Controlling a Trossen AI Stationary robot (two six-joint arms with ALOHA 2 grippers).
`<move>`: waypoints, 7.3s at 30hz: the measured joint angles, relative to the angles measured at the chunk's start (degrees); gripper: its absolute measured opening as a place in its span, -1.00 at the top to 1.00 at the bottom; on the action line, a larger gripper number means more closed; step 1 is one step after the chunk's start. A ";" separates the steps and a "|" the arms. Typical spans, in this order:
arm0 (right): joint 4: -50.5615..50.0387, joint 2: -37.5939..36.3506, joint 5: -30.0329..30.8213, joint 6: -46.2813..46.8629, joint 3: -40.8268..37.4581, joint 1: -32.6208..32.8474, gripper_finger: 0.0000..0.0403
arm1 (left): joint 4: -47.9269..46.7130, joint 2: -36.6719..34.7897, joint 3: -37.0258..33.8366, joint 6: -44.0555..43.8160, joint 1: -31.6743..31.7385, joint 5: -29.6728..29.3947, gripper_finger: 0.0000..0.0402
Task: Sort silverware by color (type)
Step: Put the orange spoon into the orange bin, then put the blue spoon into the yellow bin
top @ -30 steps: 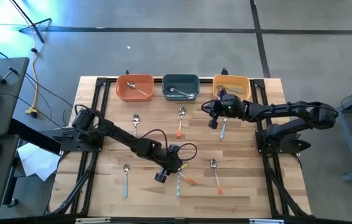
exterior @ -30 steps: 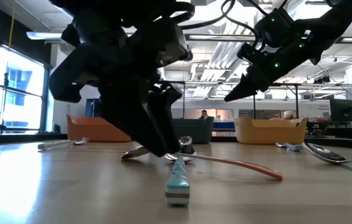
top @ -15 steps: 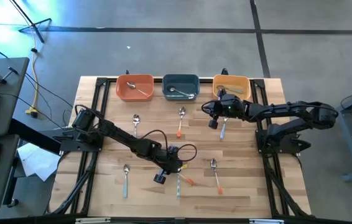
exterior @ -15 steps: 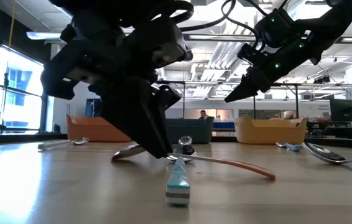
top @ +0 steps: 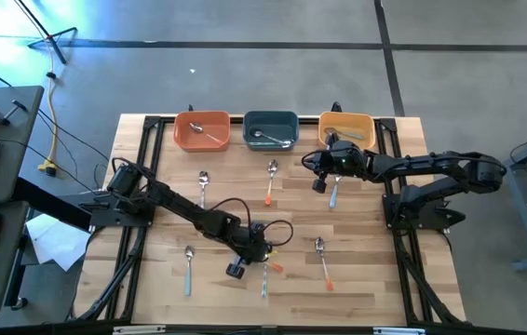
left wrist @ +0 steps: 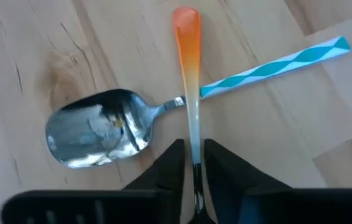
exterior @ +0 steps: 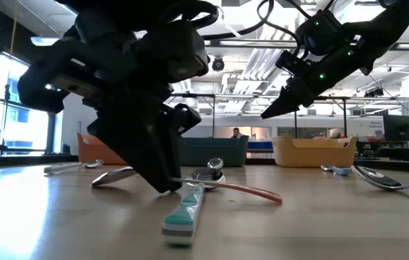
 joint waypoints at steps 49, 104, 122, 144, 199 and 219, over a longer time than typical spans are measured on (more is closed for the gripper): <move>-0.83 0.04 0.00 -0.10 0.00 0.00 0.87 | -43.42 -30.35 4.64 47.00 47.48 -9.65 1.00; 0.07 0.00 3.39 0.35 0.00 0.00 0.87 | -35.16 -14.78 5.03 60.18 70.22 -11.38 0.57; 0.26 0.00 5.05 0.48 0.00 0.13 0.87 | -35.77 -36.10 -1.23 36.79 57.41 -12.61 0.99; 0.20 0.00 4.96 0.48 0.00 0.13 0.87 | -33.36 -50.16 -9.44 20.15 41.38 -17.44 1.00; 4.91 0.00 3.58 10.13 0.02 -1.74 0.87 | 3.99 -48.22 -29.22 -13.00 14.98 -18.61 1.00; 6.44 0.00 -11.06 18.33 0.07 -2.05 1.00 | 4.26 -48.22 -29.20 -18.82 17.72 -14.77 1.00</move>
